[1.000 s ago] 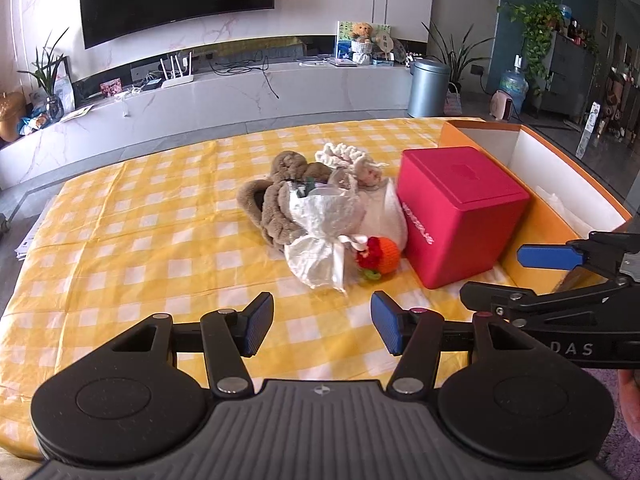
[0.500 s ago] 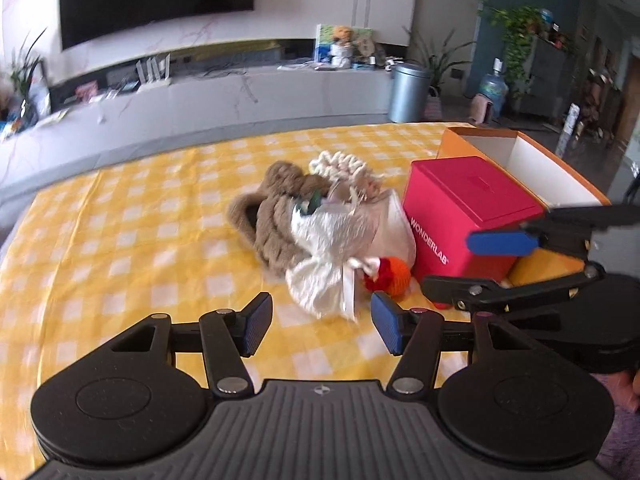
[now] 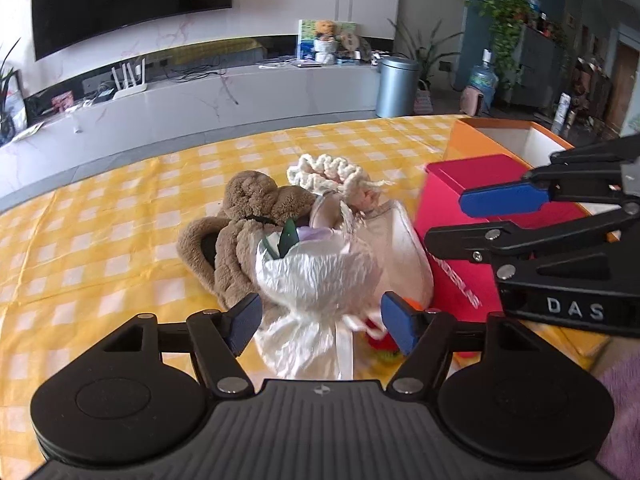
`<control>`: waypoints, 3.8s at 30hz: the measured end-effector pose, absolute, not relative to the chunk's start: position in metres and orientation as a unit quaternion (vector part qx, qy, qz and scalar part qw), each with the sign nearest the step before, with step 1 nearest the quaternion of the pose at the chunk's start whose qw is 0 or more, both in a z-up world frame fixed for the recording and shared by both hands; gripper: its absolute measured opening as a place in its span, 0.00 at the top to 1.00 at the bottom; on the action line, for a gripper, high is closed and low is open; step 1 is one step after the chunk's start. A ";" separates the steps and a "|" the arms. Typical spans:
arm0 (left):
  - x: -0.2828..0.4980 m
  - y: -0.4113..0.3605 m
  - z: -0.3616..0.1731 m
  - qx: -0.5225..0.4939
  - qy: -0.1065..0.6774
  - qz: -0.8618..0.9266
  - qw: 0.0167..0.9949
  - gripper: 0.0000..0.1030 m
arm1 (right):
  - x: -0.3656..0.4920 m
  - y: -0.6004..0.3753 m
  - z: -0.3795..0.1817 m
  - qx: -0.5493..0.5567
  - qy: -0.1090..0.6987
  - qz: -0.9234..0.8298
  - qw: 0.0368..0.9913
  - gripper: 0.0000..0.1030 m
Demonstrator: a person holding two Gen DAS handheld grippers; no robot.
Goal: Organize soft objects
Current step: 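Grasp the silver foil bundle with the left tool while the right tool grasps the brown plush toy, then lift the foil bundle and brown plush and carry both over the cardboard box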
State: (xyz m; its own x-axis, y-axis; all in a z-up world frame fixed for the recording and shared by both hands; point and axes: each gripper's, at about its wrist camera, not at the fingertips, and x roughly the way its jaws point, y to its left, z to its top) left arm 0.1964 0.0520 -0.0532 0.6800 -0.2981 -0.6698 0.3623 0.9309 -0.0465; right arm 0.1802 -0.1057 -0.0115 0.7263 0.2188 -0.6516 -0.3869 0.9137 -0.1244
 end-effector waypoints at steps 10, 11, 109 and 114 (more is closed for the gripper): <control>0.204 0.035 -0.064 0.057 0.342 -0.137 0.928 0.31 | 0.195 -0.110 -0.018 -0.111 0.336 0.178 0.918 0.68; 0.204 0.036 -0.063 0.053 0.343 -0.139 0.927 0.38 | 0.195 -0.111 -0.018 -0.109 0.336 0.179 0.918 0.68; 0.081 0.007 0.072 -0.036 0.329 -0.165 0.929 0.47 | 0.044 -0.211 0.064 -0.099 0.291 0.185 0.933 0.68; 0.093 -0.032 0.084 -0.020 0.331 -0.219 0.918 0.47 | 0.043 -0.242 0.074 -0.125 0.282 0.157 0.938 0.68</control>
State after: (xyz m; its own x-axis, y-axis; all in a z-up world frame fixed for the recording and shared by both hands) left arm 0.0926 -0.0318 0.0842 0.6851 -0.4153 -0.5985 0.3890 0.9032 -0.1813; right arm 0.0435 -0.2424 0.0743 0.7921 0.2240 -0.5678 -0.3647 0.9196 -0.1460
